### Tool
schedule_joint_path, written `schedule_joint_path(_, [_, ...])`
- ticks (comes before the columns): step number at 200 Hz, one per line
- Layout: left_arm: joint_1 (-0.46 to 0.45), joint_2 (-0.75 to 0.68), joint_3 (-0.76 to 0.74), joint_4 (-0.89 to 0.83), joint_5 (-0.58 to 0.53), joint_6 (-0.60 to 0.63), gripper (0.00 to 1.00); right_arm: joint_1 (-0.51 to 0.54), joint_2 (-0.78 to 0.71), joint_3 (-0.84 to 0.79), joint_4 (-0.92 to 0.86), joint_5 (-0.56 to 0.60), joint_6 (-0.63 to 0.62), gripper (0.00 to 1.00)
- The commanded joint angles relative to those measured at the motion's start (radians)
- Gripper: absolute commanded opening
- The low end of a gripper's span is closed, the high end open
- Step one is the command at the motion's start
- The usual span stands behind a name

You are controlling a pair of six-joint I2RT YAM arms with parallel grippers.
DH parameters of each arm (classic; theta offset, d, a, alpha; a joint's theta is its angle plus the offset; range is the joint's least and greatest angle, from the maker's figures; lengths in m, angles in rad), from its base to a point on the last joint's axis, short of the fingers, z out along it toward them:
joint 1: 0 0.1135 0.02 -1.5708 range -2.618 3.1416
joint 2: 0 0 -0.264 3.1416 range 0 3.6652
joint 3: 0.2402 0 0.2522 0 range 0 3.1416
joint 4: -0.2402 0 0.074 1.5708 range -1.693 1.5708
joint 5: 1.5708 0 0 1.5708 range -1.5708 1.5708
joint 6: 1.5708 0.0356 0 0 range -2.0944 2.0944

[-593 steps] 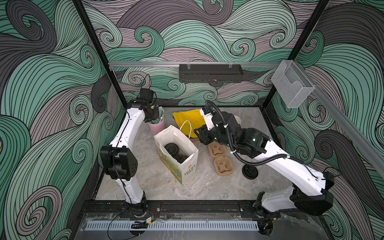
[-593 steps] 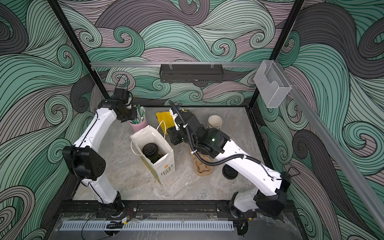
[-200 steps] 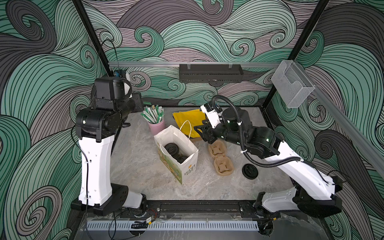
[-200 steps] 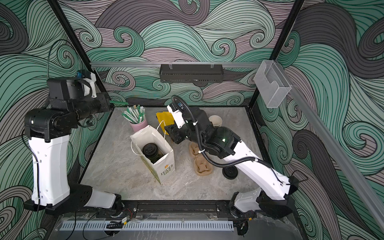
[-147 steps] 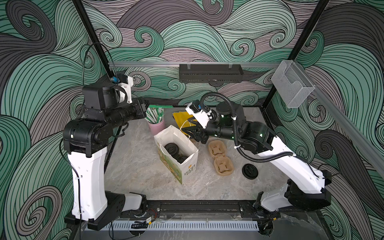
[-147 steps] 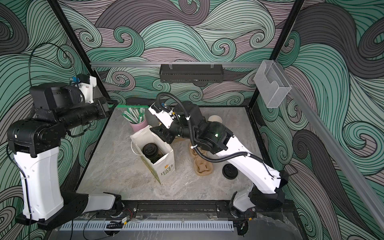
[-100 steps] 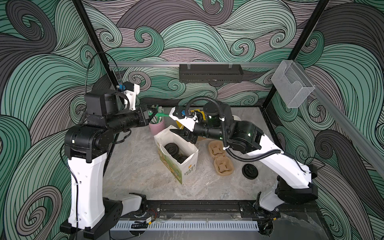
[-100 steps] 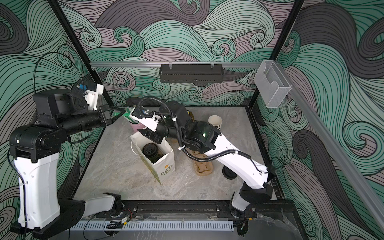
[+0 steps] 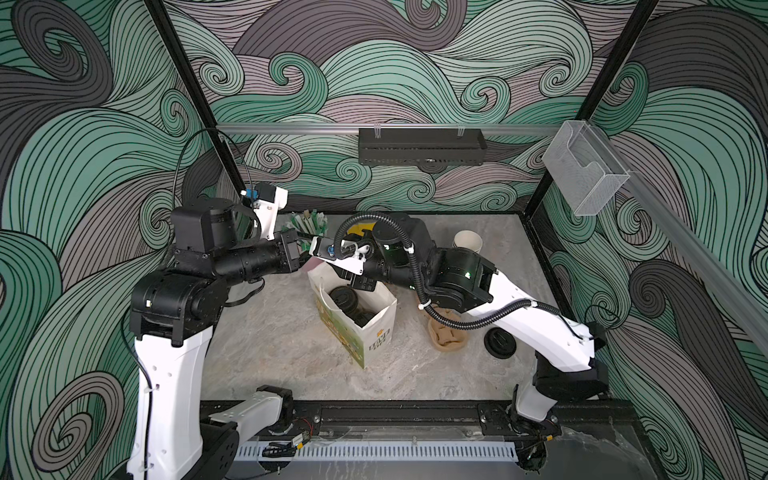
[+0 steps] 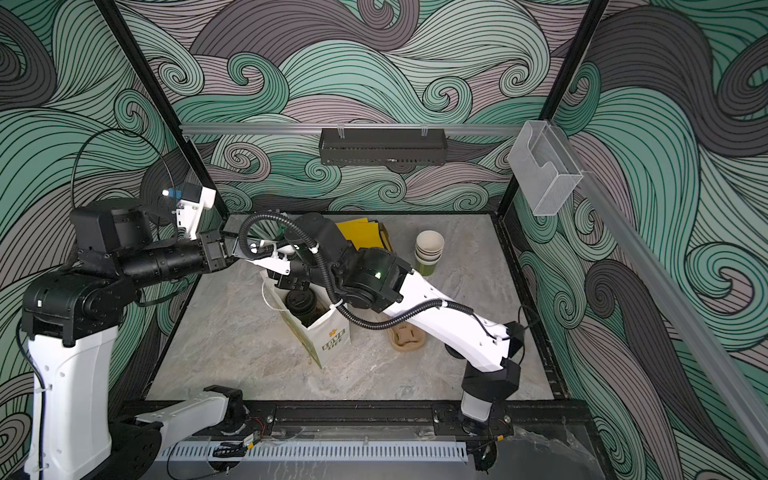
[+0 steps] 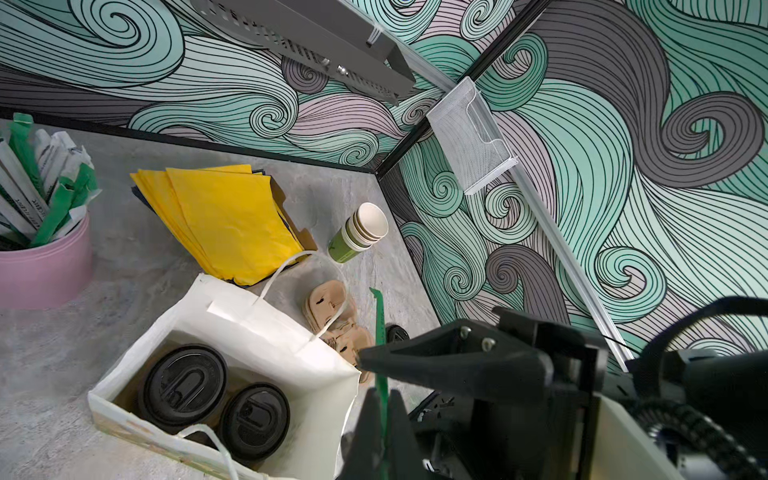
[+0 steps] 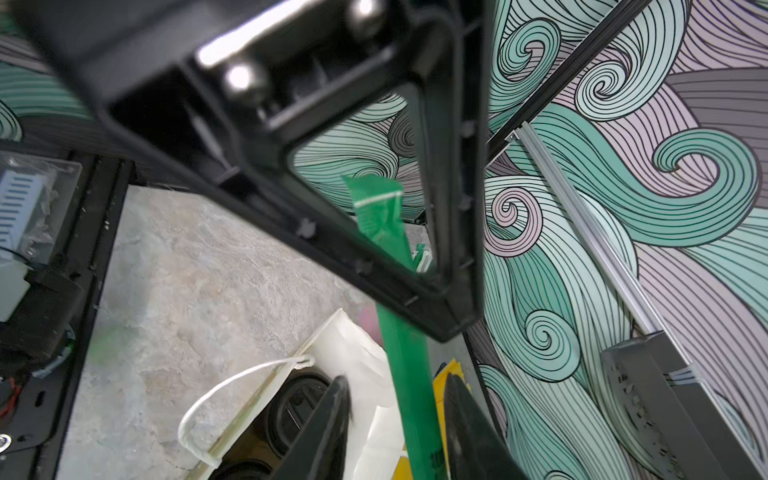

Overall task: Pack the takeout coffee
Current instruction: 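Grasp the green straw with the right gripper from the left gripper, then lower the green straw into the bag with the right gripper while the left draws back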

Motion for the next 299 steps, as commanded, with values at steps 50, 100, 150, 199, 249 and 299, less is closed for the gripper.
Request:
schedule_joint_path(50, [-0.005,-0.017,-0.011,-0.024,0.019,0.022,0.00,0.031,0.006,0.025,0.008,0.086,-0.064,0.09])
schedule_joint_path(100, [-0.006,-0.099,-0.040,0.094,-0.175,-0.048,0.66,0.036,-0.017,0.022,-0.022,0.064,0.035,0.00])
schedule_joint_path(150, [-0.006,-0.365,-0.350,0.406,-0.740,-0.279,0.75,0.027,-0.150,-0.172,0.197,-0.032,0.549,0.04])
schedule_joint_path(199, [-0.005,-0.428,-0.502,0.298,-0.884,-0.378,0.75,0.014,-0.123,-0.344,0.297,0.061,0.791,0.05])
schedule_joint_path(249, [-0.006,-0.472,-0.589,0.277,-0.879,-0.451,0.74,-0.044,-0.055,-0.393,0.269,0.005,0.819,0.05])
schedule_joint_path(299, [-0.006,-0.475,-0.602,0.250,-0.876,-0.457,0.74,-0.073,-0.010,-0.371,0.069,-0.140,0.928,0.06])
